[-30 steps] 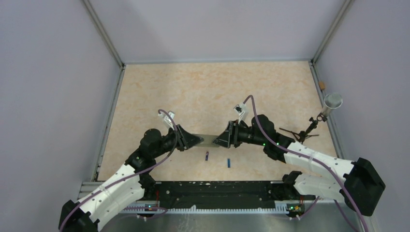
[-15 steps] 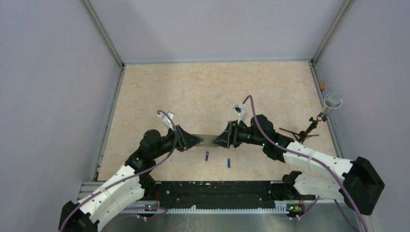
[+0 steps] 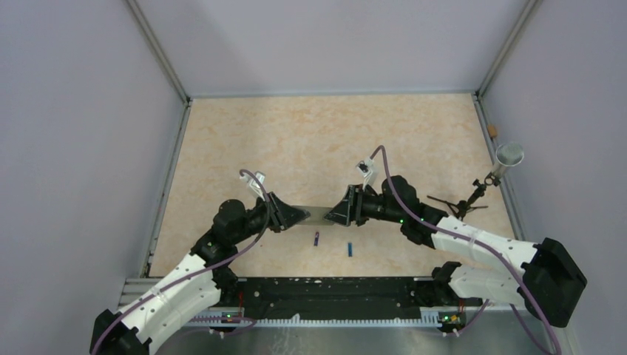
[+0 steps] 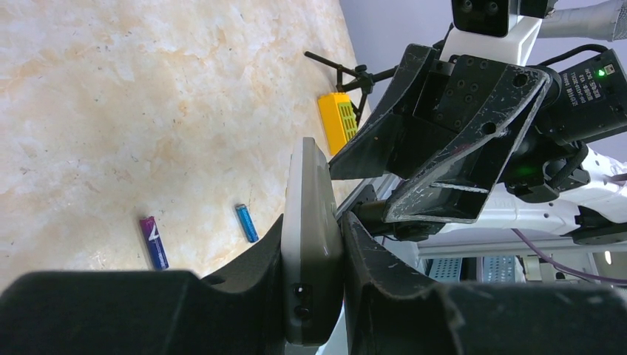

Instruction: Load the batteries into the remote control

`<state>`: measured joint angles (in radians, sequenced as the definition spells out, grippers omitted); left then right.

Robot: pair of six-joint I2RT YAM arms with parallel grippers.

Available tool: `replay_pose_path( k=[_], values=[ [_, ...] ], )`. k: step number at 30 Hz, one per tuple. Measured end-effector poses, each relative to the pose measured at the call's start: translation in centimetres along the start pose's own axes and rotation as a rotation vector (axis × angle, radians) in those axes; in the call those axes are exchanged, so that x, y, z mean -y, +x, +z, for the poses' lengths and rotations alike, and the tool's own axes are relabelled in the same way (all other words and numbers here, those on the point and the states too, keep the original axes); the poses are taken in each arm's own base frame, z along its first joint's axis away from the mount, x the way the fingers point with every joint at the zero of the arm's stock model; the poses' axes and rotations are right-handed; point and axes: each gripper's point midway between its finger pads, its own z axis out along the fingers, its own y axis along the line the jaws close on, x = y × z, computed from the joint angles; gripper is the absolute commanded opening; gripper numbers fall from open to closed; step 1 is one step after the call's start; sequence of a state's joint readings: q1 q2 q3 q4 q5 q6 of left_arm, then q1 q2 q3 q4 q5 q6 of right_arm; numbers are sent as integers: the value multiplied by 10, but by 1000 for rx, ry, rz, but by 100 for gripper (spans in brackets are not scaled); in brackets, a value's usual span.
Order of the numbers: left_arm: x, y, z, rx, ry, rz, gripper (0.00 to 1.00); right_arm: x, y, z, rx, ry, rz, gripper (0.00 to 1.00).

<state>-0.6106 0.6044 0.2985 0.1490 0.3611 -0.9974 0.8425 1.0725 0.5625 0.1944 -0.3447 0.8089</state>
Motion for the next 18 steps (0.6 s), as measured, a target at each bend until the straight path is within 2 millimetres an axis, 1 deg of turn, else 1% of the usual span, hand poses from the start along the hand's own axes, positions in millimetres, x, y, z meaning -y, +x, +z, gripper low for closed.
replay_pose_path(
  k=[18],
  values=[
    [-13, 7, 2, -7, -17, -41, 0, 8, 10, 8, -25, 14, 32, 52]
  ],
)
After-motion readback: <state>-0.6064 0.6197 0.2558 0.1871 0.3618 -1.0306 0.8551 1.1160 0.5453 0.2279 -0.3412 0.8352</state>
